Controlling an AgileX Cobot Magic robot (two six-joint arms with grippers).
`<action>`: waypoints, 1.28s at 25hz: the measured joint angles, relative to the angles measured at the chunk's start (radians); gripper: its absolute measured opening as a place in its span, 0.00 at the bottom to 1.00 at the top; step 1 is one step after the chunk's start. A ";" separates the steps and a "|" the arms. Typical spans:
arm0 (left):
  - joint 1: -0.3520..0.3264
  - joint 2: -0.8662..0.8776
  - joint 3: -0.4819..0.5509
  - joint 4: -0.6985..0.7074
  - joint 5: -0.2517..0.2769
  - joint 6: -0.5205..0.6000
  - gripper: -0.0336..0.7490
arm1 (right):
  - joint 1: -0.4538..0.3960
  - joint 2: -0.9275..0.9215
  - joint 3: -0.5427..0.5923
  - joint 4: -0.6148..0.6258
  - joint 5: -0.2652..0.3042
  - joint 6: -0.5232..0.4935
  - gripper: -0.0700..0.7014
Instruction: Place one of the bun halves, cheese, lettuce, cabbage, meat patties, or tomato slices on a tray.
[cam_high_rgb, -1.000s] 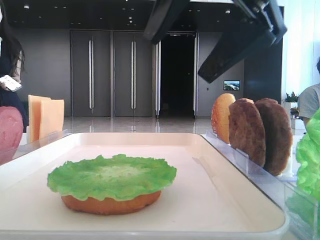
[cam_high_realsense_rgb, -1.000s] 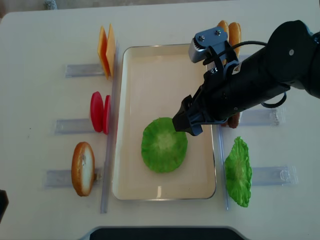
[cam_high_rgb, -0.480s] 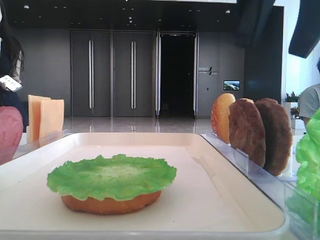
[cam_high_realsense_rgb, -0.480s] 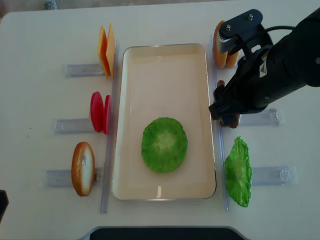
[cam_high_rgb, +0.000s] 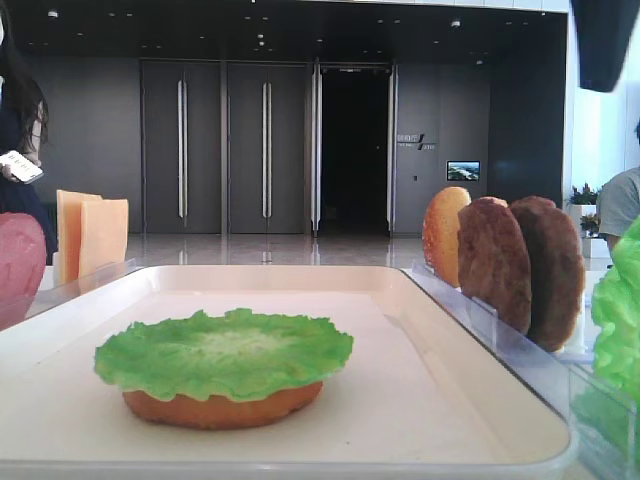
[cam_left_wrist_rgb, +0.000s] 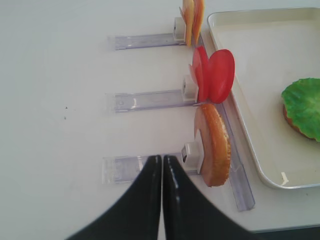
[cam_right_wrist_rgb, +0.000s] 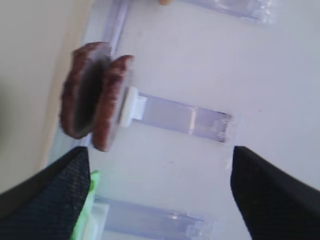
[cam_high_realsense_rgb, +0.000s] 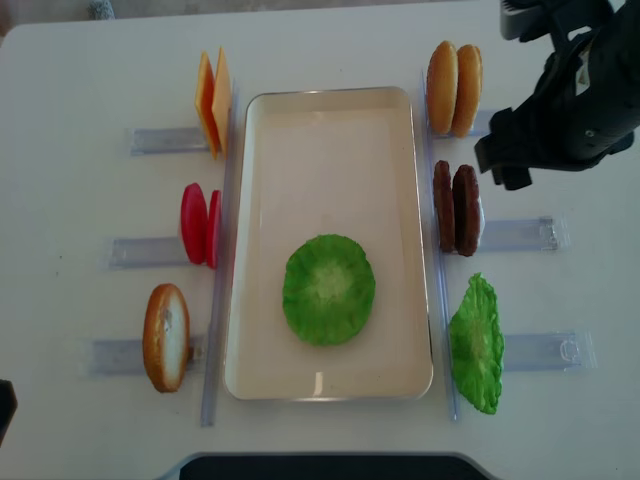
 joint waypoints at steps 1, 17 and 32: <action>0.000 0.000 0.000 0.000 0.000 0.000 0.03 | -0.037 0.000 -0.001 -0.005 0.006 -0.003 0.84; 0.000 0.000 0.000 0.000 0.000 0.000 0.03 | -0.589 0.000 -0.001 0.030 0.010 -0.093 0.84; 0.000 0.000 0.000 0.000 0.000 0.000 0.03 | -0.515 -0.304 -0.001 0.030 0.030 -0.138 0.84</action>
